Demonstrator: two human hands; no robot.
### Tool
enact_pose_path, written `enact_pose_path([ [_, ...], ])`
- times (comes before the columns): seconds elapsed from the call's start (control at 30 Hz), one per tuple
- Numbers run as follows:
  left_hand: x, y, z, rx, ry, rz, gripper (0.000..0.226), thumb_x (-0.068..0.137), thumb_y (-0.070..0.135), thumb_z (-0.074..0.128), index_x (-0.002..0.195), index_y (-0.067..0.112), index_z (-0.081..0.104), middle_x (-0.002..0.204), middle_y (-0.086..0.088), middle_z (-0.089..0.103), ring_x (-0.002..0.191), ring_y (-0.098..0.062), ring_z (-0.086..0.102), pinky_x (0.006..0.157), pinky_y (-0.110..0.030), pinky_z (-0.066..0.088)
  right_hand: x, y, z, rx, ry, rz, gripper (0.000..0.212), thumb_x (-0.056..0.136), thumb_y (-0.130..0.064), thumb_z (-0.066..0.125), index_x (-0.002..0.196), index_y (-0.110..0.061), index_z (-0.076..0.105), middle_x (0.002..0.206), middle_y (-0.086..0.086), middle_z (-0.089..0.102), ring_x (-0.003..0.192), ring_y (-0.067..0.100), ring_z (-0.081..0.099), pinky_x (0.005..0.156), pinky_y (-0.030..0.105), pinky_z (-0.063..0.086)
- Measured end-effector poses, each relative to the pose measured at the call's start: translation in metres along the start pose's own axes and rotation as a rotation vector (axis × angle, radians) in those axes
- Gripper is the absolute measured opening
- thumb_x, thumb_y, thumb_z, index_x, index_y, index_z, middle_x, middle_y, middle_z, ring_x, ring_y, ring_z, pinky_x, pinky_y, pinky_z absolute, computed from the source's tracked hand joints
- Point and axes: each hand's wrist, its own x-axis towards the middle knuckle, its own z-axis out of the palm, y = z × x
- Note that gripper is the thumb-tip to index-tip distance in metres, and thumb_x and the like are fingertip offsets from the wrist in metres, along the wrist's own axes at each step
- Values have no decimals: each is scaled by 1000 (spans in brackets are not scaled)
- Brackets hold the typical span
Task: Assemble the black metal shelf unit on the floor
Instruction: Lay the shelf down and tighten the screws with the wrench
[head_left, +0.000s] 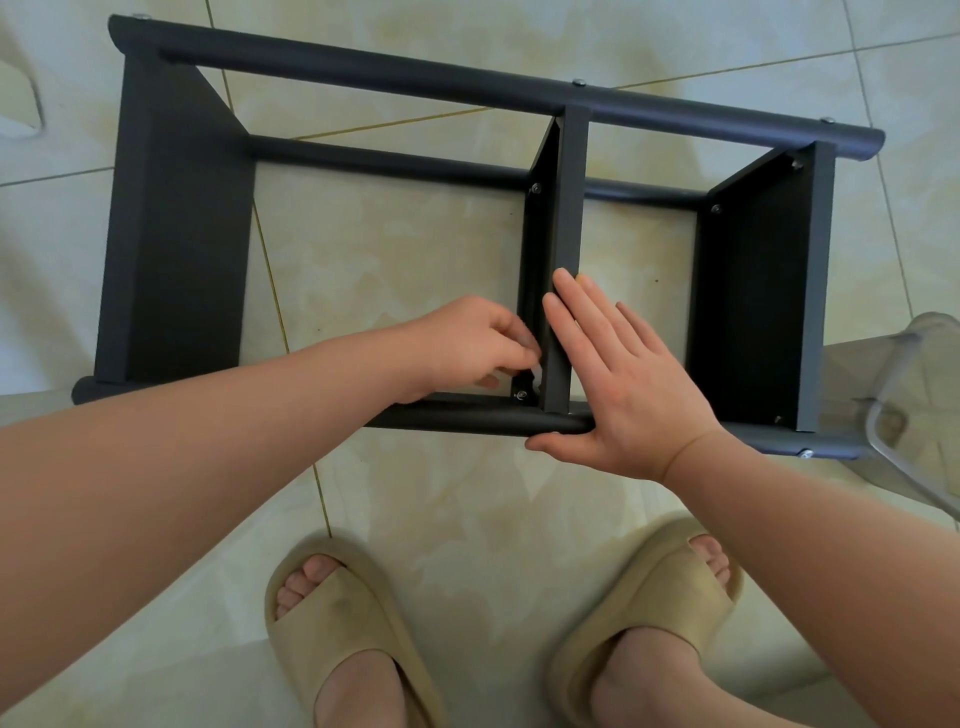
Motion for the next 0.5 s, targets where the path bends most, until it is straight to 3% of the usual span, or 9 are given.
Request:
enact_pose_path([
  [0.1, 1, 0, 6, -284, -32, -139, 8, 94, 15, 67, 87, 14, 63, 85, -3, 70, 84, -14, 70, 72, -26, 55, 0, 0, 0, 0, 0, -1, 115, 82, -82, 46, 161, -6, 15, 170, 8, 3, 157, 26, 3, 122, 54, 24],
  [0.23, 4, 1, 7, -285, 65, -182, 9, 91, 20, 71, 96, 15, 67, 88, -2, 73, 81, -12, 71, 65, -23, 52, 0, 0, 0, 4, 3, -1, 115, 82, -82, 47, 161, -6, 14, 170, 8, 3, 157, 26, 3, 122, 55, 25],
  [0.5, 8, 5, 12, -333, 154, -145, 8, 94, 22, 67, 101, 20, 65, 82, 2, 73, 83, -14, 70, 73, -28, 50, 0, -1, -1, 10, 7, -1, 114, 82, -81, 48, 161, -5, 16, 169, 9, 4, 157, 27, 5, 121, 55, 26],
])
